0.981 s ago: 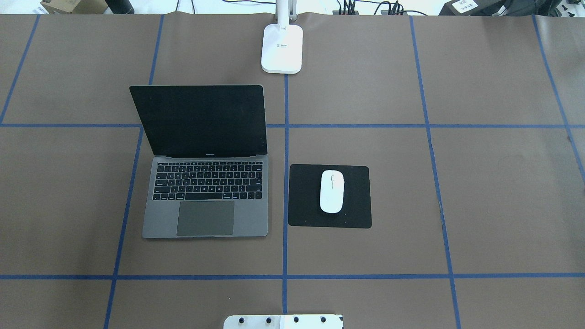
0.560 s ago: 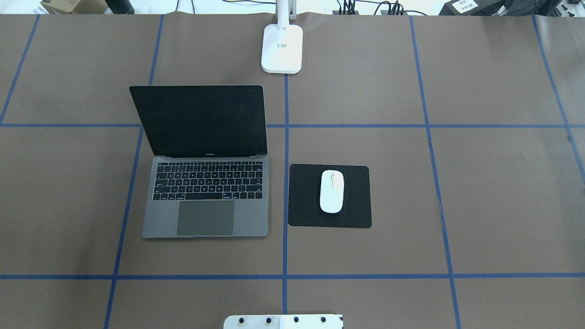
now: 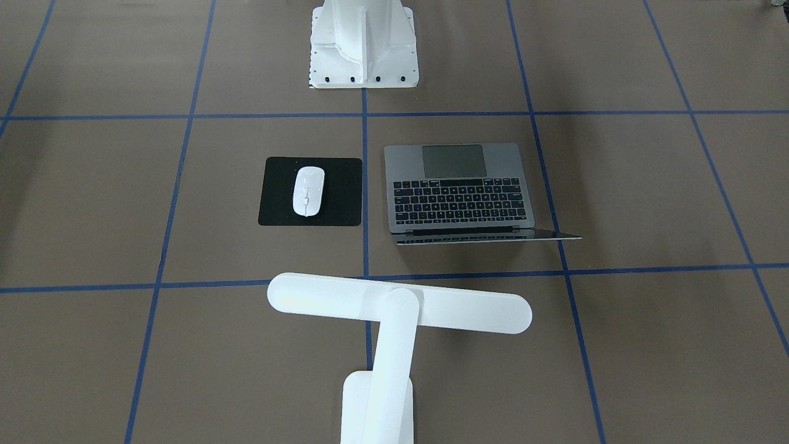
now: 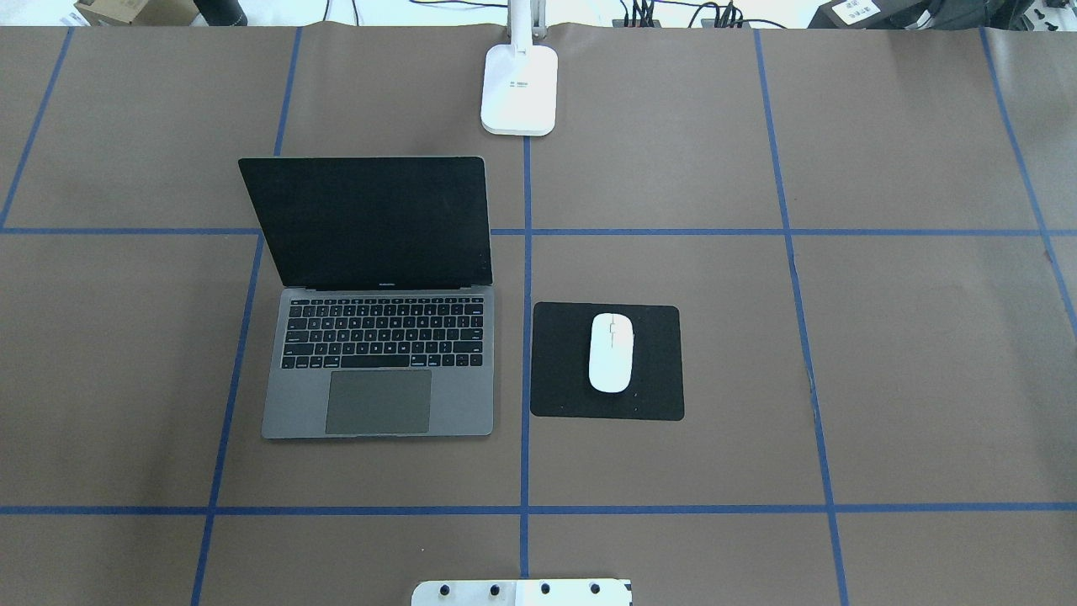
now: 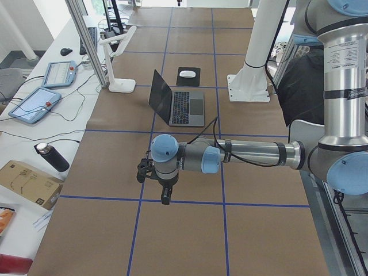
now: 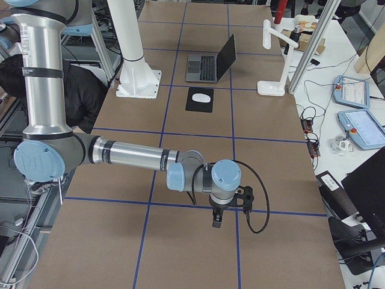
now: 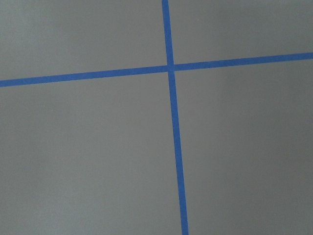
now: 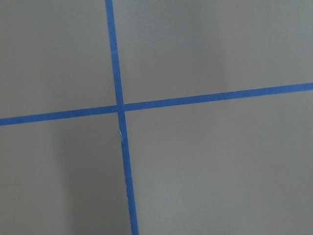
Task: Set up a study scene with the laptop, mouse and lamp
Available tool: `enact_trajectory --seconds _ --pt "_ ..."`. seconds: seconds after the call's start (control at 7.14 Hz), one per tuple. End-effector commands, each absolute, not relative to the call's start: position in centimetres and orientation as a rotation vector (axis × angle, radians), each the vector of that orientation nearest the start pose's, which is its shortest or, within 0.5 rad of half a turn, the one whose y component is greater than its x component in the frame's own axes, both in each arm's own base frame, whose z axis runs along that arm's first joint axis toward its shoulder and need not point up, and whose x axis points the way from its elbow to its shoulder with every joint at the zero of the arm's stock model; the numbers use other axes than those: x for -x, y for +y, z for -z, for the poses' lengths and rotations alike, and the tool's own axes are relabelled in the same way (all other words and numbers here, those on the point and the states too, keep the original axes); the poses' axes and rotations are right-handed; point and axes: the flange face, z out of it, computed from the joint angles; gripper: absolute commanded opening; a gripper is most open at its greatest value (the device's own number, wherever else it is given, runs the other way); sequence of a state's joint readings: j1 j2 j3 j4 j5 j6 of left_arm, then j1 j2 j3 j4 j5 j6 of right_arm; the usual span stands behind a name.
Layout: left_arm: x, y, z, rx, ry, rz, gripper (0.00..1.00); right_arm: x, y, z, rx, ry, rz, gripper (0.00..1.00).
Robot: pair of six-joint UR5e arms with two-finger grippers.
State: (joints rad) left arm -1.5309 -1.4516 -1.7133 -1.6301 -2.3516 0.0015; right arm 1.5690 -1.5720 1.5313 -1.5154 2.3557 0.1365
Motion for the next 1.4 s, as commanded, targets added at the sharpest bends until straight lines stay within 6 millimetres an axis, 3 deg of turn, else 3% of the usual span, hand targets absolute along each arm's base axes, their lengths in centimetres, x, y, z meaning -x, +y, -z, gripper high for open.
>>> enact_trajectory --seconds 0.0,1.26 --pt "4.53 -44.95 -63.63 -0.066 0.782 -0.073 0.99 -5.54 -48.53 -64.48 0.102 -0.75 -0.128 1.0" --pt "4.47 -45.02 -63.72 -0.065 0.78 -0.074 0.99 -5.52 -48.25 -64.74 0.105 -0.732 -0.123 1.0"
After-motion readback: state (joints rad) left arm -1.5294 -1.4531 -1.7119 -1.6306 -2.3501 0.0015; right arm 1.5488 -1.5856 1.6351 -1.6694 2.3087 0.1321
